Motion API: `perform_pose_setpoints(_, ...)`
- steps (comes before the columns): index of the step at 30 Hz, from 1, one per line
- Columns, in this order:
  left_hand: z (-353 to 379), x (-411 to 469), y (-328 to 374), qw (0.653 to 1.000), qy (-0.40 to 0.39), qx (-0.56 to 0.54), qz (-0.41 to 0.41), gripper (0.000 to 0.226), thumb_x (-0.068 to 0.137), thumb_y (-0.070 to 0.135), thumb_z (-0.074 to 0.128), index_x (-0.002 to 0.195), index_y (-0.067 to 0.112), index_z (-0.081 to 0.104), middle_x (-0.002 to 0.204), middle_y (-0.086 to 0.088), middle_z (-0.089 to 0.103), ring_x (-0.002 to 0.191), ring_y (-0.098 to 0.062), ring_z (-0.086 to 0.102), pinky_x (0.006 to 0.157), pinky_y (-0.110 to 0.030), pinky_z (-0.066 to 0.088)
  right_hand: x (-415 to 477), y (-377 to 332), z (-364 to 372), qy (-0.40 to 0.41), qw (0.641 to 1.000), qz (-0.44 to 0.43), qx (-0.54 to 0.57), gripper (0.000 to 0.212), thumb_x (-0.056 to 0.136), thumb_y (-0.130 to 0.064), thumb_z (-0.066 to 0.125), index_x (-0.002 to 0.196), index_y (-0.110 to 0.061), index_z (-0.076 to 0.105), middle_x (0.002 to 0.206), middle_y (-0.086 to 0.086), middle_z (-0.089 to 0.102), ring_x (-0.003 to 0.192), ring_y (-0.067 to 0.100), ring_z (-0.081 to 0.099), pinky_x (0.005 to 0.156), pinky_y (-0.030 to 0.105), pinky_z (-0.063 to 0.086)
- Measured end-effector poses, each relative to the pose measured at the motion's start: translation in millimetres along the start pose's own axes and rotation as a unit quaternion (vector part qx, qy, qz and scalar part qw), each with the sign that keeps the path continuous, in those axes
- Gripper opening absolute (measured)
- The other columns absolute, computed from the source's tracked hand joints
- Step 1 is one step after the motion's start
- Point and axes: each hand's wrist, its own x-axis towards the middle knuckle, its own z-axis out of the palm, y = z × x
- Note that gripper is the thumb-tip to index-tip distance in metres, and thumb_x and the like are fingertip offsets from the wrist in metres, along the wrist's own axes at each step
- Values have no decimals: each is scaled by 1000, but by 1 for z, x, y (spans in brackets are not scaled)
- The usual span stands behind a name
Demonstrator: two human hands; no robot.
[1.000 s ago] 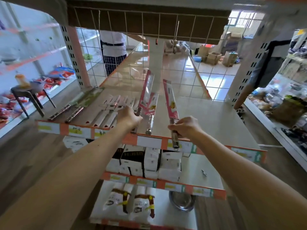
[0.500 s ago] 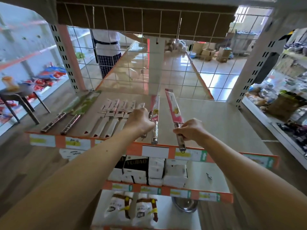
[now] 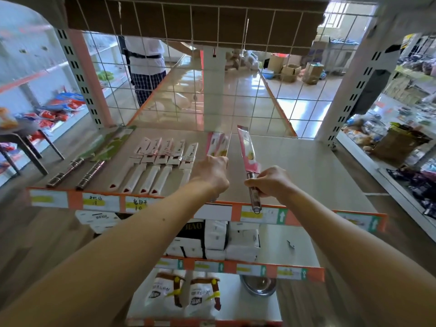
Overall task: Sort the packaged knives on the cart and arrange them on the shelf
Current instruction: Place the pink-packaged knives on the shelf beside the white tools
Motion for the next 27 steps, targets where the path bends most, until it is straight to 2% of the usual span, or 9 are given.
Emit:
perform_pose_setpoints(5,11,8,6,1000,8,-9,-2,30,86,10,56,115,12,61,117,-8,64,106,-22,60,83,-27,48,0,2,-2,-4,1000,-2,-8,26,77,-21,75,76,3,65,67,5,63,54,9,57,64,24,54)
perform_pose_setpoints(9,18,11,9,1000,17,-16,-2,28,92,13,51,119,11,61,120,-6,63,107,-19,60,73,-22,42,-1,0,-3,-9,1000,-6,-13,27,77,-21,76,64,-3,62,63,3,60,52,8,54,53,18,49)
perform_pose_setpoints(13,18,14,7,1000,-5,-20,4,25,94,13,49,113,11,66,123,-4,64,109,-19,61,78,-25,48,1,-4,-3,-5,1000,-9,-19,28,77,-22,76,64,-2,62,63,3,60,52,8,54,58,19,50)
perform_pose_setpoints(18,15,17,10,1000,-9,-17,7,19,93,13,55,109,10,66,109,-7,68,95,-19,63,68,-24,44,1,-9,1,-13,1000,-11,-26,30,77,-24,75,60,-7,58,59,2,58,48,5,53,45,11,45)
perform_pose_setpoints(22,14,20,9,1000,1,-29,2,17,93,13,56,106,7,65,105,-9,66,80,-16,52,66,-23,40,1,-11,6,-16,999,-9,-31,30,77,-24,76,59,-8,58,57,1,57,42,3,52,37,8,41)
perform_pose_setpoints(24,12,22,9,999,9,-35,-4,18,92,13,58,108,6,64,105,-10,66,81,-17,53,68,-23,41,2,-11,8,-16,1000,-9,-22,30,77,-23,76,58,-9,56,58,1,56,39,1,53,36,8,40)
perform_pose_setpoints(27,14,26,8,999,11,-38,-7,19,92,12,58,108,6,64,106,-10,66,82,-18,55,68,-23,41,4,-12,10,-17,1000,-11,-14,28,77,-23,75,62,-8,58,59,1,56,47,4,53,42,9,45)
